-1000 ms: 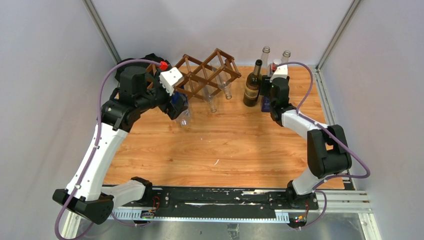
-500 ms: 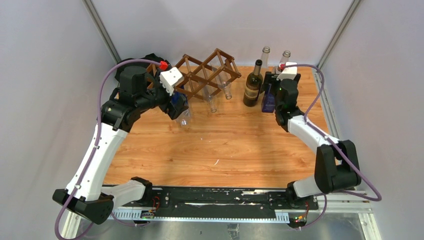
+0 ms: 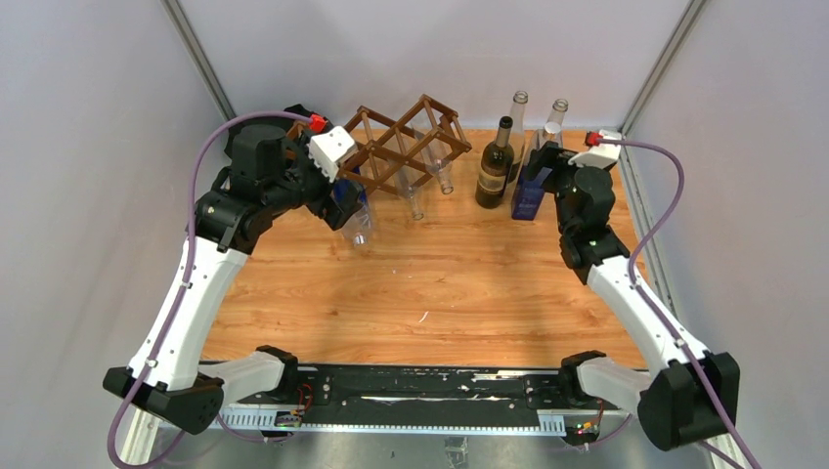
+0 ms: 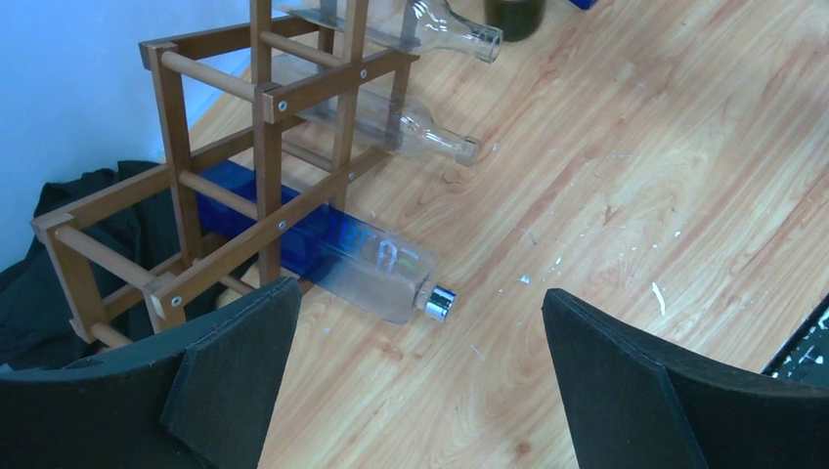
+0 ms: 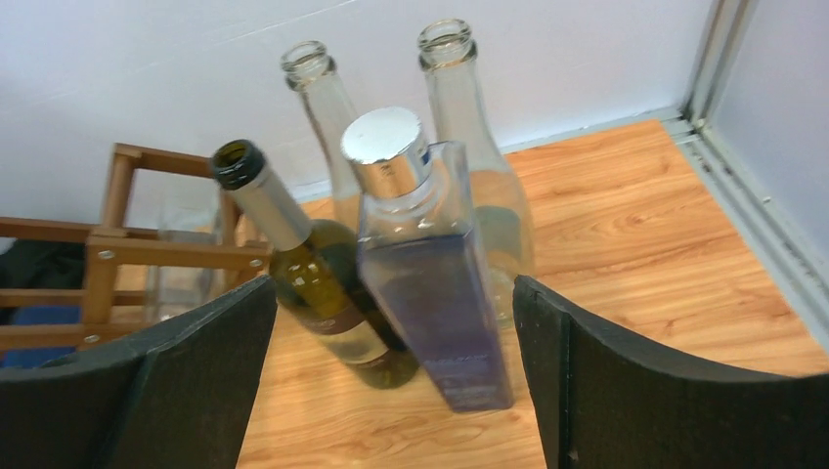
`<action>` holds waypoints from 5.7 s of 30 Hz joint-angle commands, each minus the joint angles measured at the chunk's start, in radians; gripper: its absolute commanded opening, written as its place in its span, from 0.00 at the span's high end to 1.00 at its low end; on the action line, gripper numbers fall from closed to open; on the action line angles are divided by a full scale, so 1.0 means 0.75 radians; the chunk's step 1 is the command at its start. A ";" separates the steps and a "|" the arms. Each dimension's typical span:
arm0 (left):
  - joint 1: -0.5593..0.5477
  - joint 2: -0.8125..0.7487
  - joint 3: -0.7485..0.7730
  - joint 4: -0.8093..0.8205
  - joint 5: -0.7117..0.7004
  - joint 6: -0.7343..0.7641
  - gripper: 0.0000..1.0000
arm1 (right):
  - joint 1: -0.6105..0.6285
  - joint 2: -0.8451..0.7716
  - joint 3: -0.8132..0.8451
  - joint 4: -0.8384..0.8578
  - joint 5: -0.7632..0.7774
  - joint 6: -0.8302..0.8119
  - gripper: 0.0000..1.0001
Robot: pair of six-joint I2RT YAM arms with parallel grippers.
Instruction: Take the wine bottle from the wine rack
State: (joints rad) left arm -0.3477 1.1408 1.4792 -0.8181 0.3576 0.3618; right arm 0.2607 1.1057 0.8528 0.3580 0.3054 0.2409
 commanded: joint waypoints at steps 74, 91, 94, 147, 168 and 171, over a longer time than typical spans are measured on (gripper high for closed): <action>0.020 -0.134 -0.042 -0.016 0.020 0.046 0.00 | 0.454 1.231 1.078 -0.660 -0.106 0.044 0.29; 0.020 -0.144 -0.027 -0.016 0.011 0.055 0.00 | 0.432 1.221 1.039 -0.643 -0.190 0.068 0.70; 0.020 -0.144 -0.028 -0.016 0.010 0.056 0.00 | 0.432 1.168 0.978 -0.623 -0.212 0.079 0.93; 0.010 -0.200 -0.307 -0.016 0.103 0.530 0.00 | 0.511 -0.232 -0.259 -0.468 -0.712 0.606 1.00; -0.267 -0.038 -0.517 -0.017 0.145 0.584 0.00 | 0.552 -0.329 -0.080 -0.764 -1.065 0.490 1.00; -0.277 0.017 -0.495 -0.018 0.179 0.549 0.00 | 0.586 -0.319 -0.045 -0.781 -1.098 0.450 1.00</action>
State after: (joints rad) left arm -0.5419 1.1088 1.0924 -0.8268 0.4416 0.8040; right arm 0.6586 0.8715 0.7383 -0.2642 -0.4156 0.6407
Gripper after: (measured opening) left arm 0.998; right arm 0.390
